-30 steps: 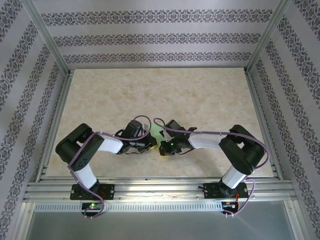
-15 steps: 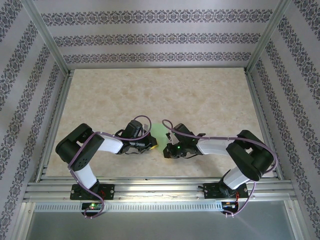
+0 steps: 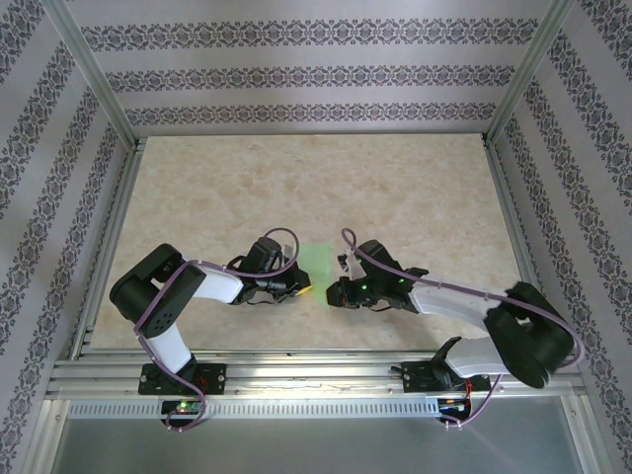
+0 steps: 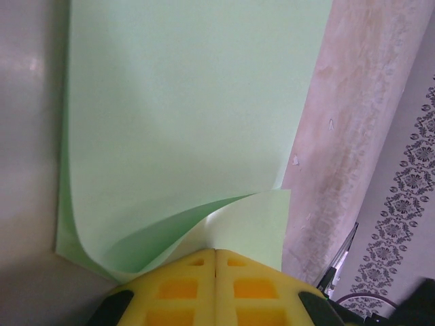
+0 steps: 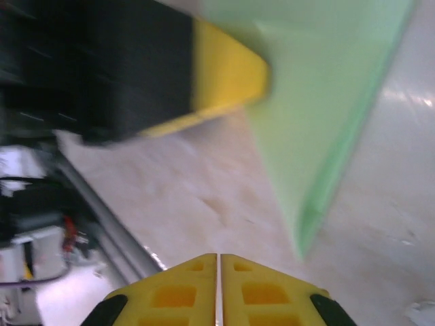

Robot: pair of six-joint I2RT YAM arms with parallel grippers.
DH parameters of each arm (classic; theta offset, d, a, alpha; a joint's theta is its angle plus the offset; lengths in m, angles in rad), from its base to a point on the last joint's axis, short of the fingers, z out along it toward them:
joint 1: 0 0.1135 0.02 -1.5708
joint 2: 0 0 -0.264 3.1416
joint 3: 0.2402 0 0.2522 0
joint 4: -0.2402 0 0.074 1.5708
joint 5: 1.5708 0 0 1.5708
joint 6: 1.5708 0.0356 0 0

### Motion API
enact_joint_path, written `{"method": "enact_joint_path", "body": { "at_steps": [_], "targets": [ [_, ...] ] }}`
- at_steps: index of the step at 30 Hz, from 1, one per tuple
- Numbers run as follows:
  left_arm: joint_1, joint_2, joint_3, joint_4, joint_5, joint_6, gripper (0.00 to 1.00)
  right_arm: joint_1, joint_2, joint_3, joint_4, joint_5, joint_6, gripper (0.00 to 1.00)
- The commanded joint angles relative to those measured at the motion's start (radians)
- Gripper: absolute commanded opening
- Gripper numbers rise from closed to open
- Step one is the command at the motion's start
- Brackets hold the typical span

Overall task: Fold a paper plane with a square sheet of paper (pick it up from the middle)
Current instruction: Third fold the triangle at the center of the table.

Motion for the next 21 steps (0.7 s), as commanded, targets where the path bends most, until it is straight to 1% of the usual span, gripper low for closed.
{"method": "enact_joint_path", "body": {
  "at_steps": [1,3,5,7,12,21],
  "targets": [
    [-0.007,0.021,-0.006,-0.09,-0.034,0.033,0.0,-0.016,0.008,0.072,0.019,-0.016,0.039,0.11],
    [-0.007,0.026,-0.001,-0.085,-0.033,0.033,0.0,-0.028,0.086,0.13,-0.05,-0.015,0.014,0.07],
    [-0.008,0.031,0.003,-0.083,-0.03,0.033,0.0,-0.03,0.162,0.151,-0.024,-0.037,0.035,0.05],
    [-0.007,0.035,0.009,-0.086,-0.028,0.036,0.0,-0.012,0.218,0.165,0.018,-0.047,0.063,0.05],
    [-0.009,0.029,0.008,-0.085,-0.029,0.036,0.0,0.033,0.294,0.221,-0.019,-0.028,0.051,0.05],
    [-0.009,0.031,0.011,-0.077,-0.019,0.032,0.0,0.029,0.376,0.223,-0.021,0.011,0.067,0.04]
  ]
}}
